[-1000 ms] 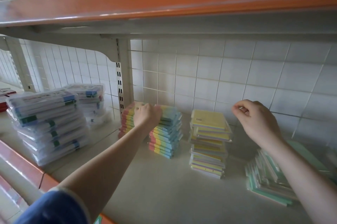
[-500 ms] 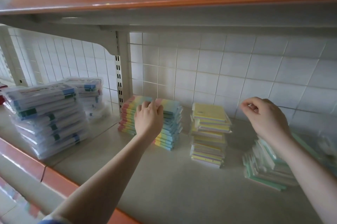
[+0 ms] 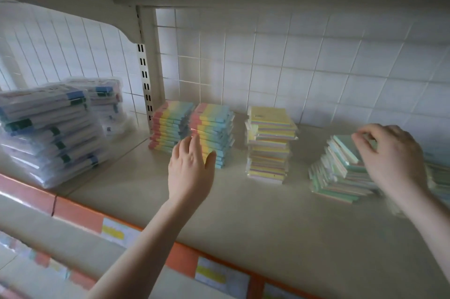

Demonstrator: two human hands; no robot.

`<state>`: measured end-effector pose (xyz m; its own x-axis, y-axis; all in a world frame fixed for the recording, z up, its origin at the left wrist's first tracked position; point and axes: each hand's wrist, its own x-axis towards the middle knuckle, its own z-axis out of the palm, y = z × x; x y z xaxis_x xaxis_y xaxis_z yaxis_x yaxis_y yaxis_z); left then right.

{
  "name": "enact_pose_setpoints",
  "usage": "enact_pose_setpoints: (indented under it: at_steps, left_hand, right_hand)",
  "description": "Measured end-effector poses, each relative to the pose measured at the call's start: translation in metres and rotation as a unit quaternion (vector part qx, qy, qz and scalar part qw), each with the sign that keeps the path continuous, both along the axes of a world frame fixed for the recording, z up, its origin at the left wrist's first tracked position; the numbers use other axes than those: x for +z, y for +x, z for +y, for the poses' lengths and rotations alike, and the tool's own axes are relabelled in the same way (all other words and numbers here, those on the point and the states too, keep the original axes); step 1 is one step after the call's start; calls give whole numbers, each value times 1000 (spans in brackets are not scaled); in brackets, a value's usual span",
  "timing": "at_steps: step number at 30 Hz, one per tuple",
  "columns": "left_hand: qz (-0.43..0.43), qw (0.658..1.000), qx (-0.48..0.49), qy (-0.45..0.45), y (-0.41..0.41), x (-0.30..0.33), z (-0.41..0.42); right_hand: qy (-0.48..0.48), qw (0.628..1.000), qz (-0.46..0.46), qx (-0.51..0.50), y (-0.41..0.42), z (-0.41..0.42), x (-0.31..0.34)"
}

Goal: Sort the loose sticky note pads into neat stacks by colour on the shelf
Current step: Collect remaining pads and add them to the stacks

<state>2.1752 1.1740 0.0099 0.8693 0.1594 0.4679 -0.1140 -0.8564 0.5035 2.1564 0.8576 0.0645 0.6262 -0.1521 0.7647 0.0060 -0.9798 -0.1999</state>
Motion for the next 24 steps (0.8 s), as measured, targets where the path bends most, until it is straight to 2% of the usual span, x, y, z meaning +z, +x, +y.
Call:
enact_pose_setpoints:
  at_steps: [10, 20, 24]
  left_hand:
    - [-65, 997, -6, 38, -64, 11, -72]
    - [-79, 995, -58, 35, -145, 6, -275]
    - [-60, 992, -105, 30, -178, 6, -354]
  right_hand:
    - [-50, 996, -29, -65, -54, -79, -22]
    - [-60, 994, -3, -93, -167, -262, -53]
    - [-46, 990, 52, -125, -218, -328, -65]
